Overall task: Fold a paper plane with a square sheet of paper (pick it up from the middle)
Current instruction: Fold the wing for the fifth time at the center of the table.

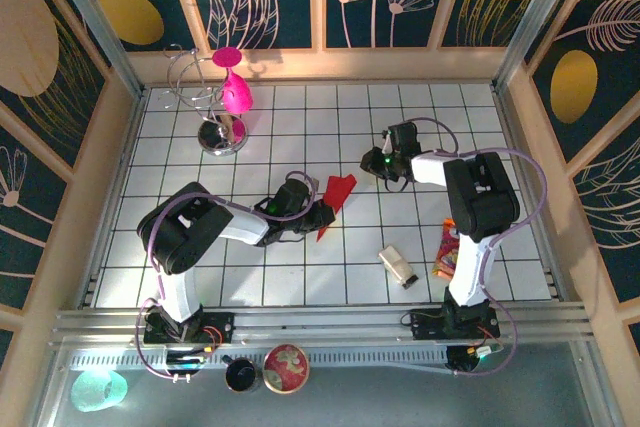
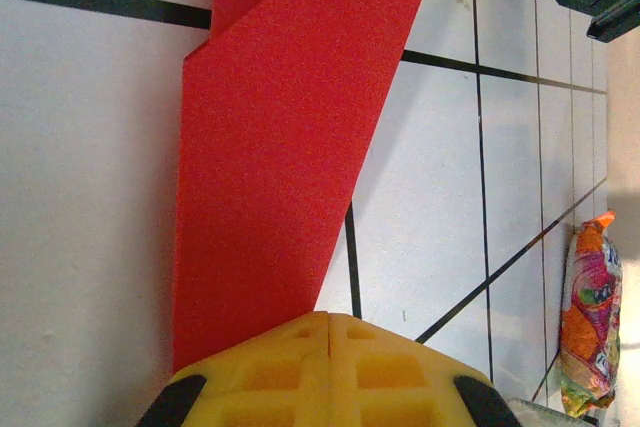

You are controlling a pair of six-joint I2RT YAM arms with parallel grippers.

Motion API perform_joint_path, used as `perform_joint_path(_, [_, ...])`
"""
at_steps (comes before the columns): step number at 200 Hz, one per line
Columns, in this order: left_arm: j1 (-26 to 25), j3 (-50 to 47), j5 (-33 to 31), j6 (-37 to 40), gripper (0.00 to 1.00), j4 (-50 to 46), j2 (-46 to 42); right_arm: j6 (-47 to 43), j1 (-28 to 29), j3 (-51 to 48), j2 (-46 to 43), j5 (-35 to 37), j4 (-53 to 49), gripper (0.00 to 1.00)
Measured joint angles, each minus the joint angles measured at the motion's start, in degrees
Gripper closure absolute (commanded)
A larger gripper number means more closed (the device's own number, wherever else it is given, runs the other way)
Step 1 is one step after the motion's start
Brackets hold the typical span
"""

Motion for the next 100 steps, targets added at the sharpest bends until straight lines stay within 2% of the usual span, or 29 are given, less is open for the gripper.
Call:
perform_joint_path(24, [-0.02, 2.45, 0.57, 1.09, 0.98, -4.33, -0.09, -0.66, 0.02, -0.04, -2.10, 1.92, -2.19, 0.74])
perform_joint_path(55, [0.00, 5.95, 0.17, 3.37, 0.74, -10.97, -3.39, -1.49, 0.59, -1.25, -8.68, 4.83, -4.52, 0.68])
perform_joint_path(73, [0.50, 7.10, -0.42, 4.70, 0.61, -12.68, -8.15, -1.75, 1.62, -1.62, -12.09, 6.86, -6.29, 0.60])
perform_joint_path(100, [3.17, 6.58, -2.10, 6.27, 0.49, -13.46, -15.17, -1.77, 3.96, -1.66, -14.43, 9.79, -9.09, 0.48])
